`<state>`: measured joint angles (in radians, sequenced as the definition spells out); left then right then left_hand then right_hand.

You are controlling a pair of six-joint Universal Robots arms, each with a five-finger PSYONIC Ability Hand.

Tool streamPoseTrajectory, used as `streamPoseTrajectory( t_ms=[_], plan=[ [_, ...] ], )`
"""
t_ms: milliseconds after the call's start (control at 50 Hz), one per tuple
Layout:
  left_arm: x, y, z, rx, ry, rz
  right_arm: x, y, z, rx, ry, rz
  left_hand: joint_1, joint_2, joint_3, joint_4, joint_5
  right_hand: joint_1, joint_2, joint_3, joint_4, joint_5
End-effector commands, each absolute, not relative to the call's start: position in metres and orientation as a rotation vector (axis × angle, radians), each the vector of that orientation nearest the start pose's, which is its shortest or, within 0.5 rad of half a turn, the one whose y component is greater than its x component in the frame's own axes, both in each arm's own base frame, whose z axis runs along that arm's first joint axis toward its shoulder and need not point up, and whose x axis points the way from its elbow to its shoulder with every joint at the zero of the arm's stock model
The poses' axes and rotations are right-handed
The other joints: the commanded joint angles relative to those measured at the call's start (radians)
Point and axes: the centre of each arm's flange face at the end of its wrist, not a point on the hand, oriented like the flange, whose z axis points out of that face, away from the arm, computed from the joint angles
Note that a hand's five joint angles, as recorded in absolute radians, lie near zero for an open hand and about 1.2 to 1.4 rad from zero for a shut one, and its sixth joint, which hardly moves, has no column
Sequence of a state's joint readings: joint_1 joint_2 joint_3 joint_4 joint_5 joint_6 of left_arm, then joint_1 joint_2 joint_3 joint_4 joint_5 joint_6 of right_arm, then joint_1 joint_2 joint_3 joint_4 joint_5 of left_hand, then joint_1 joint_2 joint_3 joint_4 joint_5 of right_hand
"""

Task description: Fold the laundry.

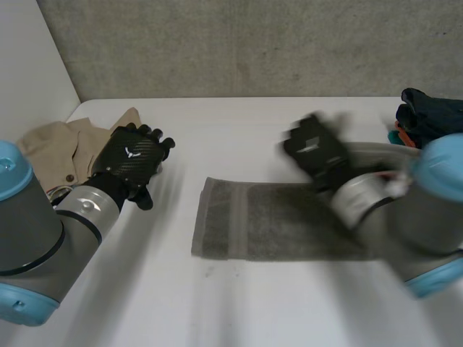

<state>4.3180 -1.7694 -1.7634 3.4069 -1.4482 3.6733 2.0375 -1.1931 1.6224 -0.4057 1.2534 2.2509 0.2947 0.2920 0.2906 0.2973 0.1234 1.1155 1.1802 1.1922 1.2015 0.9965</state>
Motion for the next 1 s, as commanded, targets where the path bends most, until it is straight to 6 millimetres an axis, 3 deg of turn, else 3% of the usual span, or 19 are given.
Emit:
streamPoseTrajectory(
  t_ms=[20,120,180,220,280,340,380,480,600,660,740,800,820,840,920,1000],
  plan=[
    [-0.255,-0.241,0.206,1.173,2.079,-2.055,0.387,-0.184,0.140,-1.874,1.274,-2.009,0.051,0.054,0.055,0.048,0.048,0.281,0.216,0.204,0.195,0.225],
    [-0.255,-0.240,0.206,1.178,2.082,-2.053,0.389,-0.168,0.114,-1.975,1.280,-1.910,0.048,0.051,0.052,0.045,0.045,0.209,0.144,0.132,0.123,0.154],
    [-0.256,-0.239,0.206,1.183,2.079,-2.057,0.379,-0.175,0.115,-1.957,1.392,-1.902,0.048,0.051,0.052,0.045,0.045,-0.941,-1.006,-1.018,-1.027,-0.996],
    [-0.258,-0.240,0.208,1.185,2.070,-2.069,0.376,-0.176,0.121,-1.913,1.455,-1.912,0.045,0.048,0.049,0.042,0.042,-0.941,-1.006,-1.018,-1.027,-0.996],
    [-0.259,-0.241,0.211,1.183,2.060,-2.080,0.359,-0.191,0.150,-1.704,1.639,-1.978,0.045,0.048,0.049,0.042,0.042,-0.941,-1.006,-1.018,-1.027,-0.996],
    [-0.261,-0.241,0.214,1.186,2.048,-2.095,0.325,-0.217,0.168,-1.470,1.858,-1.972,0.045,0.048,0.049,0.042,0.042,-0.941,-1.006,-1.018,-1.027,-0.996],
    [-0.263,-0.239,0.215,1.195,2.043,-2.104,0.301,-0.227,0.164,-1.368,1.992,-1.883,0.045,0.048,0.049,0.042,0.042,-0.941,-1.006,-1.018,-1.027,-0.996],
    [-0.278,-0.229,0.217,1.258,2.019,-2.146,0.269,-0.230,0.144,-1.318,2.146,-1.724,0.045,0.048,0.049,0.042,0.042,-0.941,-1.006,-1.018,-1.027,-0.996],
    [-0.317,-0.208,0.207,1.417,2.009,-2.207,0.240,-0.238,0.127,-1.292,2.238,-1.689,0.048,0.051,0.052,0.045,0.045,-0.941,-1.006,-1.018,-1.027,-0.996],
    [-0.339,-0.199,0.199,1.483,2.025,-2.230,0.235,-0.240,0.124,-1.290,2.252,-1.703,0.051,0.054,0.055,0.048,0.048,-0.941,-1.006,-1.018,-1.027,-0.996],
    [-0.360,-0.203,0.177,1.542,2.064,-2.188,0.227,-0.246,0.120,-1.260,2.301,-1.708,0.057,0.059,0.061,0.054,0.053,-0.591,-0.656,-0.668,-0.677,-0.647],
    [-0.362,-0.206,0.168,1.530,2.084,-2.154,0.215,-0.255,0.120,-1.220,2.383,-1.734,0.060,0.062,0.064,0.057,0.056,-0.488,-0.552,-0.564,-0.574,-0.543],
    [-0.360,-0.208,0.168,1.501,2.088,-2.144,0.213,-0.256,0.120,-1.219,2.403,-1.734,0.063,0.065,0.067,0.060,0.059,-0.453,-0.517,-0.529,-0.539,-0.508],
    [-0.359,-0.208,0.167,1.486,2.090,-2.137,0.209,-0.259,0.121,-1.224,2.432,-1.751,0.063,0.065,0.067,0.060,0.059,-0.194,-0.258,-0.270,-0.279,-0.249],
    [-0.353,-0.211,0.172,1.416,2.089,-2.127,0.206,-0.266,0.126,-1.332,2.429,-1.823,0.063,0.065,0.067,0.060,0.059,0.280,0.215,0.203,0.194,0.224],
    [-0.342,-0.216,0.190,1.339,2.068,-2.163,0.215,-0.273,0.141,-1.510,2.338,-1.942,0.063,0.065,0.067,0.060,0.059,0.281,0.216,0.204,0.195,0.225]
  ],
)
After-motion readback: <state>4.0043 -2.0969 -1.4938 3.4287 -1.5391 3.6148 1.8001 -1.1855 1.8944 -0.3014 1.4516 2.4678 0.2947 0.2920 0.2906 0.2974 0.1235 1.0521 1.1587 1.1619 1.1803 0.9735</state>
